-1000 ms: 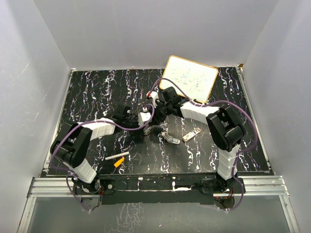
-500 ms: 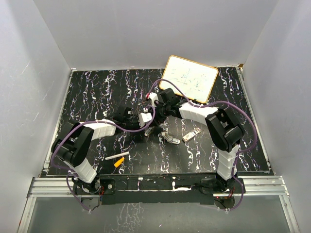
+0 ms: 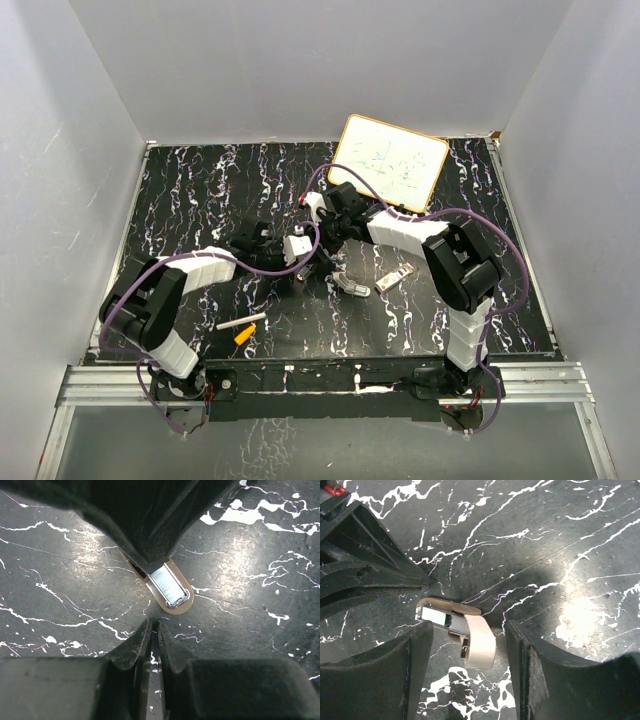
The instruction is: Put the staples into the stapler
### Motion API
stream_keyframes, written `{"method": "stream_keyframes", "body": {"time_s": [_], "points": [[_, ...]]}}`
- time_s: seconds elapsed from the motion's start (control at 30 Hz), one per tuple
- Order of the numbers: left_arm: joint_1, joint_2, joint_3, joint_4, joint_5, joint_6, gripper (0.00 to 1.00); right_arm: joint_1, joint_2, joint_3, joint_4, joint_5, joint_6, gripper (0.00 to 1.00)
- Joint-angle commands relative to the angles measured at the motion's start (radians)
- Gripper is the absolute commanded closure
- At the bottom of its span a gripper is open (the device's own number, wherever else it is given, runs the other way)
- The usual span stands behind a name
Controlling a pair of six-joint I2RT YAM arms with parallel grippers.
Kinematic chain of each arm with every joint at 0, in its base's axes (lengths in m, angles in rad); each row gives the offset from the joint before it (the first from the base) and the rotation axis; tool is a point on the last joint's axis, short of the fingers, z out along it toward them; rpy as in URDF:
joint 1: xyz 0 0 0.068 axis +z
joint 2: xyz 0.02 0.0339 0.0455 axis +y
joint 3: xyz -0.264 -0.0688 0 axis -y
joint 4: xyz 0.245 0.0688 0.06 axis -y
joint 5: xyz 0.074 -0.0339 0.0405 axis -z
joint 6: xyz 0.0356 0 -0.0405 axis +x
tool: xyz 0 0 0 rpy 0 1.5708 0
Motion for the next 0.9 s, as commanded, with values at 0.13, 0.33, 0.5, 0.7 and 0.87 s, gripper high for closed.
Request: {"method": "stream_keyframes", "body": {"time_s": [0.13,0.33,0.5,0.7,0.87], "points": [[-0.003,-0.113,-0.013,-0.048,0.12,0.054,0.91,-0.015,-0.029,0.085,-0.016,-0.22,-0.027,0.34],[-0.006,-0.095,-0.033,-0.018,0.184,0.07,0.9,-0.062,-0.01,0.119,-0.044,-0.282,-0.003,0.31],[-0.012,-0.058,-0.015,-0.024,0.17,0.106,0.9,-0.089,-0.001,0.132,-0.072,-0.271,-0.002,0.34],[-0.015,-0.036,-0.012,-0.018,0.175,0.11,0.9,-0.089,0.009,0.132,-0.077,-0.272,-0.004,0.43],[-0.018,-0.02,-0.011,-0.02,0.17,0.126,0.9,-0.091,0.015,0.137,-0.08,-0.262,-0.005,0.46]]}}
